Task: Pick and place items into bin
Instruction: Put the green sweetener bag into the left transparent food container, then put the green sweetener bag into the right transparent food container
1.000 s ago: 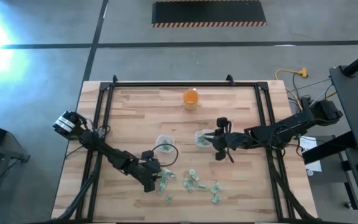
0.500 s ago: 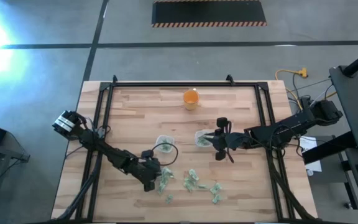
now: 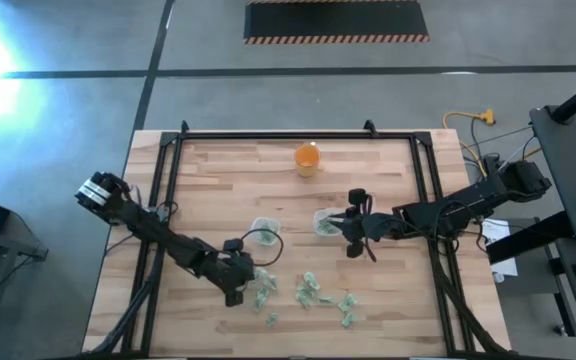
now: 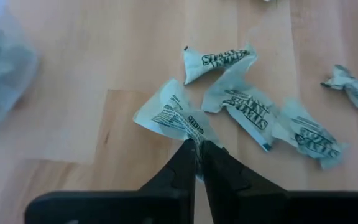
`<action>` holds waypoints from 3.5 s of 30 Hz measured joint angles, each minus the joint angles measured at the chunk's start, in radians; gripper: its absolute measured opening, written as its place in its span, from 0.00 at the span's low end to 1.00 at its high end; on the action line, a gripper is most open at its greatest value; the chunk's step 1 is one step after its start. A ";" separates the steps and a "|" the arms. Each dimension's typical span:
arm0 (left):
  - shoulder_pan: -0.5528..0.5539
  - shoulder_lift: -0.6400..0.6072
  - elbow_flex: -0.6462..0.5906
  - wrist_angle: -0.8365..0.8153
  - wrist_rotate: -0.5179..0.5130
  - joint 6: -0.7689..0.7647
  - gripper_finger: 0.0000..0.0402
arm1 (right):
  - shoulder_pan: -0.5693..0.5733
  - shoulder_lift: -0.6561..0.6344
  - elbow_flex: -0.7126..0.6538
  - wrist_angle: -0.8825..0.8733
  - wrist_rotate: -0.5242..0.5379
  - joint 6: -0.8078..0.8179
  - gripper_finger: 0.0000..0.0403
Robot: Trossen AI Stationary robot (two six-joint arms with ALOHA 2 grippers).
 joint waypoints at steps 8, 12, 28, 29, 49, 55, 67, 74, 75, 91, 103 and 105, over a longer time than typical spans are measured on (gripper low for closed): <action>-0.001 -0.154 0.002 -0.144 -0.079 0.005 0.02 | 0.000 0.000 0.000 -0.001 0.000 0.000 0.14; 0.001 -0.230 0.001 -0.155 -0.171 0.093 0.02 | 0.000 0.000 0.000 0.000 0.000 0.000 0.14; 0.098 -0.293 -0.006 -0.121 -0.524 0.429 0.02 | 0.000 0.000 0.000 0.000 0.000 0.000 0.14; 0.109 -0.284 -0.006 -0.121 -0.524 0.429 0.02 | 0.000 0.000 0.000 0.000 0.000 0.000 0.14; 0.186 -0.093 0.017 0.011 -0.444 0.553 0.02 | 0.000 0.000 0.000 0.003 0.000 0.000 0.14; 0.193 -0.088 0.017 0.007 -0.444 0.553 0.02 | 0.000 0.000 0.000 0.001 0.000 0.000 0.14; 0.193 -0.094 0.017 -0.002 -0.444 0.551 0.21 | 0.000 0.000 0.000 0.000 0.000 0.000 0.14; 0.193 -0.112 0.042 -0.001 -0.444 0.582 0.27 | 0.000 0.000 0.000 0.000 -0.048 0.013 0.14; 0.192 -0.117 0.046 -0.002 -0.445 0.589 0.27 | 0.000 0.000 0.000 0.001 -0.083 0.016 0.14; 0.192 -0.147 0.064 -0.001 -0.445 0.638 0.27 | 0.069 0.110 0.002 0.275 -0.598 0.123 0.17; 0.191 -0.147 0.064 -0.001 -0.445 0.635 0.27 | 0.104 0.316 0.037 0.374 -0.599 0.259 0.32; 0.191 -0.147 0.064 -0.002 -0.445 0.635 0.27 | 0.122 0.358 0.064 0.381 -0.602 0.252 0.33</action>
